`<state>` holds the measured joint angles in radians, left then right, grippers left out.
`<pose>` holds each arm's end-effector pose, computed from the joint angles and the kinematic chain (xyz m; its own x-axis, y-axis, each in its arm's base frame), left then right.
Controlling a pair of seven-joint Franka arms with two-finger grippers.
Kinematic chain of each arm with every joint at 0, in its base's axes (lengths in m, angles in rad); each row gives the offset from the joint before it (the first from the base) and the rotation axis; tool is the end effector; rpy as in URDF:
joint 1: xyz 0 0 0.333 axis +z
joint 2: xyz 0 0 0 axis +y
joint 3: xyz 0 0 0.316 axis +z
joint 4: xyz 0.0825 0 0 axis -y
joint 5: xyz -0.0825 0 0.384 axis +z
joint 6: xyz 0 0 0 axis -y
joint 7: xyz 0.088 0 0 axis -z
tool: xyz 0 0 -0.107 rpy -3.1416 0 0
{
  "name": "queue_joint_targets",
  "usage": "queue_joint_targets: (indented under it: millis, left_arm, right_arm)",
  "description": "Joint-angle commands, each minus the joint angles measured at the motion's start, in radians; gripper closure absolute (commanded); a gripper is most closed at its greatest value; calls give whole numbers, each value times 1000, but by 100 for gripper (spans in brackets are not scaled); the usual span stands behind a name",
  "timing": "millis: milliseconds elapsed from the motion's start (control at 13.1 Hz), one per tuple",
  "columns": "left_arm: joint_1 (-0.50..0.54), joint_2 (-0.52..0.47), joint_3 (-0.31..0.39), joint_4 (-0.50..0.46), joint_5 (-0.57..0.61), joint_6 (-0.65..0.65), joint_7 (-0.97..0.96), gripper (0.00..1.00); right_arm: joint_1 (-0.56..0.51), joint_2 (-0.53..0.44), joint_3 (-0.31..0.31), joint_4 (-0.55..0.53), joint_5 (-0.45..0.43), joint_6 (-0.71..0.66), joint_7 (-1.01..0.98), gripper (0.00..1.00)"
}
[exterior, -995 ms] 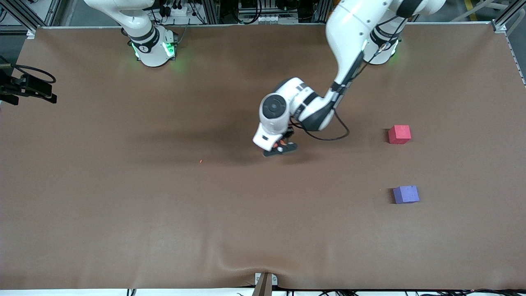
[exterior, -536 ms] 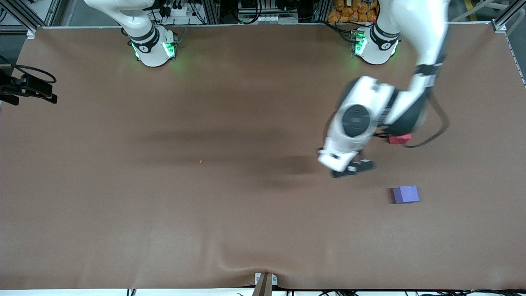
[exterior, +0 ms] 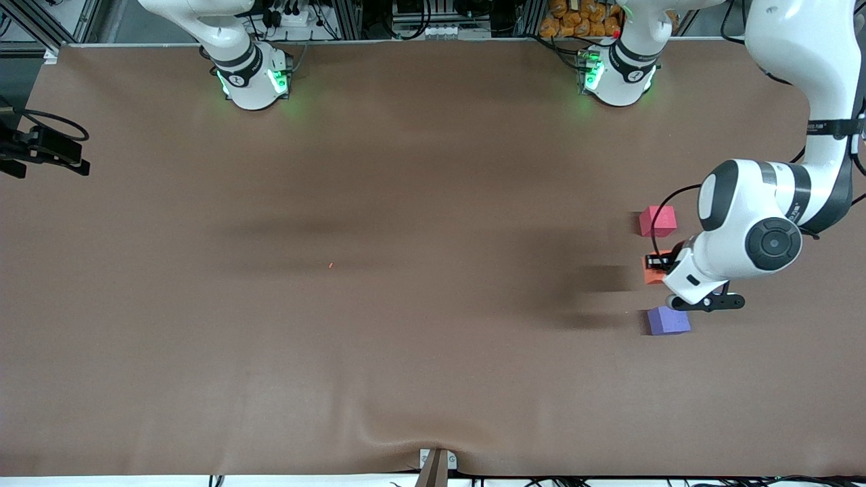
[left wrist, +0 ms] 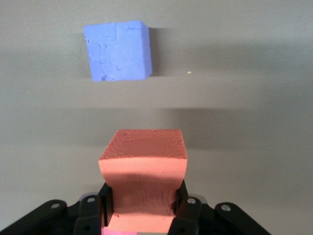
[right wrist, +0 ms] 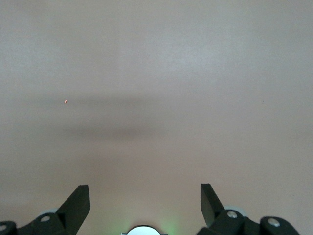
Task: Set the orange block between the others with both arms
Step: 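Carry the orange cube between the pink and purple cubes with the left gripper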
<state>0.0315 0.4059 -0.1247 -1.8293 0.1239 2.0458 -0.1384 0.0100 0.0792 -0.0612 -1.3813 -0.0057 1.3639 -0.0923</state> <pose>0.6187 -0.0464 0.2991 0.9842 -0.0095 -0.1768 -0.0228 -0.9970 -0.0737 0.5564 -0.0276 0.6508 0.9945 0.0399 -0.0969 0.0402 -0.9992 0.0016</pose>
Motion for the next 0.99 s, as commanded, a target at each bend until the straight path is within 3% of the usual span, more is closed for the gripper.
queue_joint_targets:
  millis: [0, 306, 918]
  left_arm:
    - [69, -53, -16, -171, 17, 178, 98, 100]
    - [125, -32, -13, -246, 25, 315, 155, 100]
    - [136, -15, -39, -245, 56, 320, 158, 100]
  right_arm:
    - [-22, -12, 12, -8, 7, 14, -6, 0]
    - [-21, -13, 14, -7, 10, 9, -6, 0]
    - [-42, -16, 14, -7, 21, 1, -6, 0]
